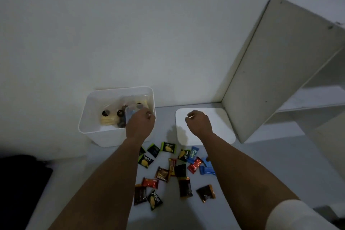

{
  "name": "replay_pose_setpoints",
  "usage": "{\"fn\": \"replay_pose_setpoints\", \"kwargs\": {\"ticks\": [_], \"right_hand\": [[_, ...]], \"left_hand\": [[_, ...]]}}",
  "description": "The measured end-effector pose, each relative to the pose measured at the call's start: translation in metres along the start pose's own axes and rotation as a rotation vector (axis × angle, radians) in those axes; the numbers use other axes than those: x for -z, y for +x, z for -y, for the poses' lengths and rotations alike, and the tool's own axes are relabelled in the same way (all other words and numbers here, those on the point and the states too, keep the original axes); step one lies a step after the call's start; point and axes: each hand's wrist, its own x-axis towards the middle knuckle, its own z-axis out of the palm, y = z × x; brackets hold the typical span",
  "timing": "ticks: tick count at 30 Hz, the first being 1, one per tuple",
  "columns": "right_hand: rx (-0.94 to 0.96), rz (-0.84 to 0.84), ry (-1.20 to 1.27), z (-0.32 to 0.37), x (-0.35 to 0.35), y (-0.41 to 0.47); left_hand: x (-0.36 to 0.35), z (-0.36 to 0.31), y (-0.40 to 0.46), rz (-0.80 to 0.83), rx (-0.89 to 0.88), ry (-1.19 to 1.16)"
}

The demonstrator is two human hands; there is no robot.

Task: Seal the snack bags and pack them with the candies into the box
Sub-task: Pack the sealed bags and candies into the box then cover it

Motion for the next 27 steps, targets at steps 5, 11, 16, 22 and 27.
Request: {"fn": "replay_pose_setpoints", "kwargs": {"ticks": [5,11,16,22,27], "right_hand": [[-0.076,0.07,-0.016,-0.101,0.022,-0.045],[-0.137,0.295,-0.126,-0.203,0.012,-0.101],[-0.004,0.526,-0.451,-0.243,-0.021,-0.136],[0.066,0.366,-0.519,-0.256,-0.059,-0.123],[0.126,0.254,-0.481,-0.25,-0.073,-0.079]], "left_hand": [[-0.056,0.032,-0.082,0.149,-0.131,0.009],[-0.081,0.105,-0.197,0.347,0.133,0.351],[-0.096,0.137,-0.257,0.536,0.318,0.415],[-0.144,0.14,-0.248,0.442,0.219,0.44],[-0.15,0.141,-0.203,0.405,0.108,0.439]]}}
